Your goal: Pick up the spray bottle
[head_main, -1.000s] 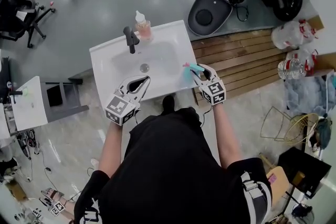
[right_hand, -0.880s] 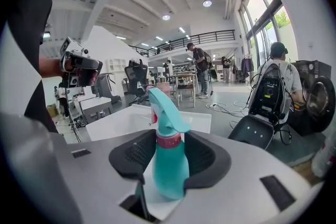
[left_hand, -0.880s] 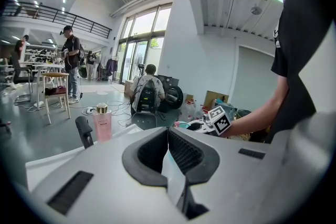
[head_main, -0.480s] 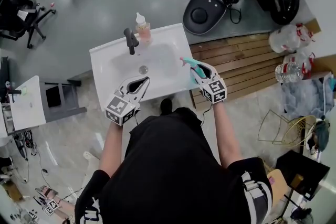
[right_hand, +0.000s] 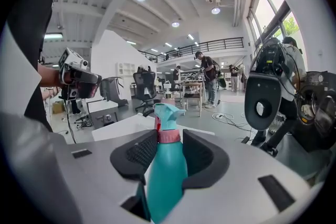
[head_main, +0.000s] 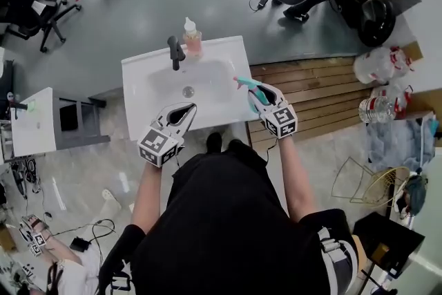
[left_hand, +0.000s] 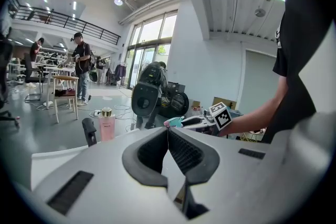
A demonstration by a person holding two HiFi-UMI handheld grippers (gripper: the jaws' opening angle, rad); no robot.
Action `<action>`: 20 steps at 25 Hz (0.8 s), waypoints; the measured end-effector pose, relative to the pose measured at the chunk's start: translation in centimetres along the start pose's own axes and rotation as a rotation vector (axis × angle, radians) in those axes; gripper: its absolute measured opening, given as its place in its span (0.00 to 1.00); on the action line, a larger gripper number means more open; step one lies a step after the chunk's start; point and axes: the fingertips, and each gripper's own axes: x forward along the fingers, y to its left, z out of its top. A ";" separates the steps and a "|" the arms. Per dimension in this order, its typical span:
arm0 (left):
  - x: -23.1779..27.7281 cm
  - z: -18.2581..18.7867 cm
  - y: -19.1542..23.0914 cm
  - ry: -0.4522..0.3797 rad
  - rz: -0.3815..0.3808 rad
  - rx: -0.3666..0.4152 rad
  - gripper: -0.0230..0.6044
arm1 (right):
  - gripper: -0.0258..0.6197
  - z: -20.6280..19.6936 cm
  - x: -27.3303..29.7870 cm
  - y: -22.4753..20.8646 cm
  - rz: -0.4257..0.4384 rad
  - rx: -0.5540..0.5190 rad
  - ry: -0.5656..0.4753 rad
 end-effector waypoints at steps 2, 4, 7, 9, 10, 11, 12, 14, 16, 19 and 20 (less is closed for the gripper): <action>-0.2 -0.1 -0.6 0.000 0.017 -0.003 0.07 | 0.29 0.6 -0.5 -0.1 0.012 -0.009 -0.010; -0.5 0.0 -1.1 -0.002 0.035 -0.007 0.07 | 0.29 1.2 -0.9 -0.1 0.025 -0.017 -0.021; -1.0 0.4 -1.8 -0.012 0.060 -0.012 0.07 | 0.29 2.3 -1.3 0.0 0.046 -0.032 -0.038; -1.2 0.6 -2.3 -0.018 0.077 -0.013 0.07 | 0.29 2.9 -1.4 0.0 0.060 -0.043 -0.049; -1.4 0.6 -2.5 -0.020 0.085 -0.012 0.07 | 0.29 3.2 -1.5 0.1 0.066 -0.048 -0.055; -1.5 0.7 -2.8 -0.022 0.092 -0.012 0.07 | 0.29 3.5 -1.6 0.2 0.072 -0.052 -0.061; -1.7 0.8 -3.1 -0.023 0.099 -0.012 0.07 | 0.29 3.8 -1.8 0.3 0.079 -0.056 -0.067; -1.9 0.8 -3.6 -0.025 0.114 -0.014 0.07 | 0.29 4.6 -2.2 0.6 0.093 -0.067 -0.080; -2.3 1.0 -4.3 -0.027 0.129 -0.013 0.07 | 0.29 5.6 -2.7 1.0 0.110 -0.086 -0.095; -2.8 1.2 -5.1 -0.033 0.152 -0.013 0.08 | 0.28 7.4 -3.6 1.5 0.137 -0.121 -0.121; -3.0 1.2 -5.4 -0.034 0.159 -0.015 0.07 | 0.28 8.0 -3.9 1.6 0.146 -0.128 -0.129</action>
